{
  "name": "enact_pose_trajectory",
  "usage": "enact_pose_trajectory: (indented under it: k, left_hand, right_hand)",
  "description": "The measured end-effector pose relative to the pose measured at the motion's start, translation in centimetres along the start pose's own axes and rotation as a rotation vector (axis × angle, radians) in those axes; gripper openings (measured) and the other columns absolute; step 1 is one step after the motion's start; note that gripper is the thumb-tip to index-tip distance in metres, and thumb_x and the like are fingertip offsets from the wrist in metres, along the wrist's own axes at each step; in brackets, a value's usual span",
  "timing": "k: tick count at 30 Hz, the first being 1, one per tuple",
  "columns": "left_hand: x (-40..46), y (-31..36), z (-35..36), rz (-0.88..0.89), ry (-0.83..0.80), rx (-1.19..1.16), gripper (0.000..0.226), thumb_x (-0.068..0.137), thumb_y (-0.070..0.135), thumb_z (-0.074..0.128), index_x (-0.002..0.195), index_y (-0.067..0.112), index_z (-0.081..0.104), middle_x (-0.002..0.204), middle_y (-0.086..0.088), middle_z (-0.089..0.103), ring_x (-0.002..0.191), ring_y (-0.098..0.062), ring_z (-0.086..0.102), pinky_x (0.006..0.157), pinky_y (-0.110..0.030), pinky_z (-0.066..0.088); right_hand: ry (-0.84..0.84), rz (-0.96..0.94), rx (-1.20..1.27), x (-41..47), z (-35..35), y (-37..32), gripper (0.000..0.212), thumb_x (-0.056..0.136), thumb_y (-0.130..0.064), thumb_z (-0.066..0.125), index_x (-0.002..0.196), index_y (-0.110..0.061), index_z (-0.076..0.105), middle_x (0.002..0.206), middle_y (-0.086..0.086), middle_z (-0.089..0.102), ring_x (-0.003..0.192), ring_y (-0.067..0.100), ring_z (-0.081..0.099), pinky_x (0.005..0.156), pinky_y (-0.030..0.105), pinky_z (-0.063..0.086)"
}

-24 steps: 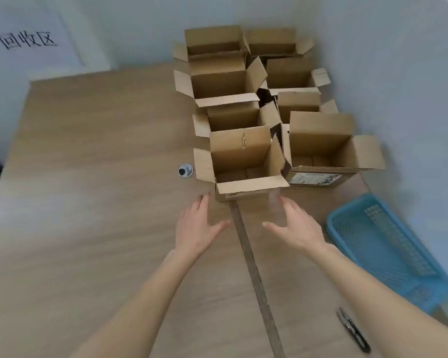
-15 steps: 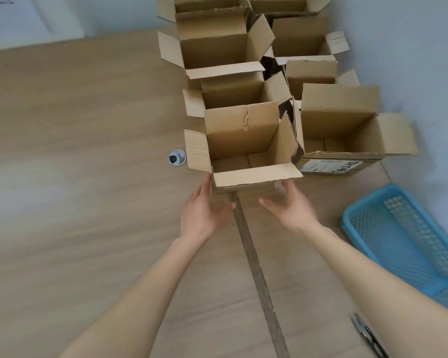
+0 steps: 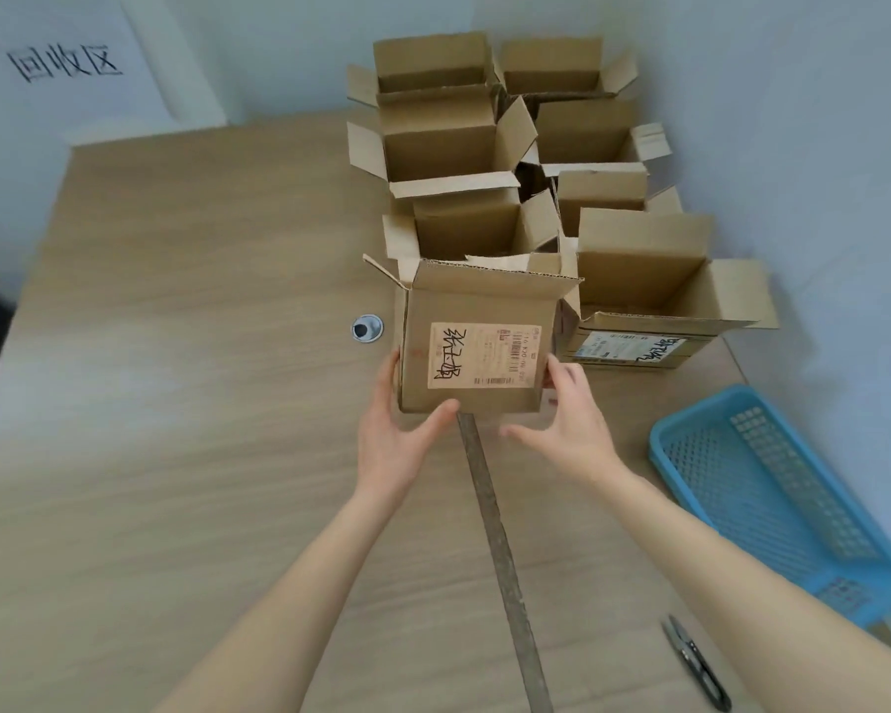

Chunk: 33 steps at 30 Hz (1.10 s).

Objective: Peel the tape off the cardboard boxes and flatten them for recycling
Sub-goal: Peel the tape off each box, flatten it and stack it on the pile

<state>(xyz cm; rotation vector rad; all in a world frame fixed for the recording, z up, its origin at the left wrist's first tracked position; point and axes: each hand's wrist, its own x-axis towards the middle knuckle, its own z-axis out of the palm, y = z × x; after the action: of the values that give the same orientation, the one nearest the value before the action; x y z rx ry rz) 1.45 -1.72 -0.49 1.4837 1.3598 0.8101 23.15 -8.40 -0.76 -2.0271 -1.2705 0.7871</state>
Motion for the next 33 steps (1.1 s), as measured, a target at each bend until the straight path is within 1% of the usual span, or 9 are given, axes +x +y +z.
enact_pose_trajectory:
  k: [6,9,12,15,19,24,26,29,33]
  left_hand:
    - [-2.3,2.0,-1.3,-0.060,0.037,-0.188,0.067,0.075,0.061,0.076,0.133,0.060,0.043,0.117,0.011,0.070,0.113,-0.009,0.065,0.102,-0.042,0.051]
    - [-2.5,2.6,-1.9,-0.122,0.090,-0.204,0.059,0.067,0.073,0.073,0.119,0.068,0.046,0.097,0.011,0.070,0.091,-0.008,0.066,0.084,-0.035,0.054]
    - [-2.0,3.4,-2.4,-0.244,0.084,-0.276,0.046,0.063,0.078,0.070,0.104,0.074,0.047,0.114,0.009,0.068,0.102,-0.011,0.066,0.091,-0.042,0.057]
    - [-1.9,4.6,-2.8,-0.371,0.084,-0.323,0.055,0.059,0.082,0.067,0.108,0.065,0.050,0.120,0.020,0.060,0.101,-0.004,0.063,0.076,-0.038,0.060]
    - [-2.2,5.2,-3.5,-0.460,0.115,-0.346,0.080,0.056,0.085,0.063,0.125,0.046,0.052,0.118,0.015,0.060,0.103,-0.014,0.063,0.071,-0.040,0.062]
    - [-3.1,5.5,-4.4,-0.549,0.019,-0.388,0.081,0.059,0.086,0.066,0.125,0.042,0.055,0.120,0.003,0.066,0.103,-0.028,0.069,0.065,-0.038,0.062]
    - [-3.4,5.1,-4.9,-0.474,0.009,-0.280,0.092,0.053,0.095,0.062,0.130,0.047,0.047,0.133,0.003,0.062,0.111,-0.026,0.065,0.081,-0.044,0.060]
    - [-4.1,3.6,-5.9,-0.046,0.007,0.128,0.109,0.053,0.091,0.071,0.147,0.057,0.026,0.161,0.007,0.029,0.141,-0.017,0.037,0.111,-0.046,0.037]
    - [-3.9,2.2,-7.3,0.462,-0.033,0.597,0.113,0.060,0.071,0.082,0.156,0.038,0.031,0.168,0.006,0.017,0.153,-0.015,0.019,0.122,-0.043,0.022]
  right_hand:
    - [-0.016,-0.098,0.029,-1.8,-1.4,-1.5,0.090,0.069,-0.047,0.087,0.142,-0.043,0.035,0.116,-0.030,0.044,0.114,-0.023,0.042,0.083,0.011,0.039]
    - [-0.021,-0.135,-0.028,-2.6,-2.6,-2.2,0.093,0.069,-0.054,0.085,0.147,-0.036,0.037,0.127,-0.025,0.048,0.111,-0.009,0.050,0.092,0.030,0.051]
    - [-0.005,-0.182,-0.169,-3.0,-3.7,-3.1,0.106,0.069,-0.061,0.083,0.154,-0.034,0.025,0.150,-0.021,0.033,0.124,0.000,0.047,0.094,0.035,0.052]
    - [0.082,-0.443,-0.436,-3.2,-3.8,-3.9,0.112,0.070,-0.053,0.086,0.158,-0.032,0.020,0.163,-0.013,0.022,0.141,0.012,0.037,0.110,0.039,0.044]
    - [0.153,-0.706,-0.617,-2.9,-2.7,-4.8,0.111,0.070,-0.046,0.088,0.157,-0.029,0.022,0.162,0.005,0.026,0.147,0.027,0.030,0.122,0.044,0.025]
    - [0.187,-0.827,-0.740,-2.2,-1.7,-5.8,0.113,0.066,-0.028,0.090,0.156,-0.025,0.022,0.153,0.015,0.031,0.146,0.037,0.029,0.123,0.049,0.025]
    - [0.158,-0.803,-0.703,-2.2,-1.5,-6.3,0.114,0.063,-0.028,0.091,0.155,-0.024,0.025,0.148,0.014,0.035,0.144,0.036,0.031,0.117,0.047,0.033]
    - [0.065,-0.681,-0.607,-2.3,-2.0,-6.8,0.120,0.059,-0.035,0.092,0.156,-0.028,0.023,0.148,0.008,0.033,0.143,0.031,0.028,0.102,0.045,0.052]
    - [-0.147,-0.657,-0.496,-2.5,-2.9,-6.3,0.122,0.061,-0.043,0.087,0.157,-0.036,0.012,0.150,-0.001,0.027,0.140,0.022,0.024,0.076,0.037,0.060]
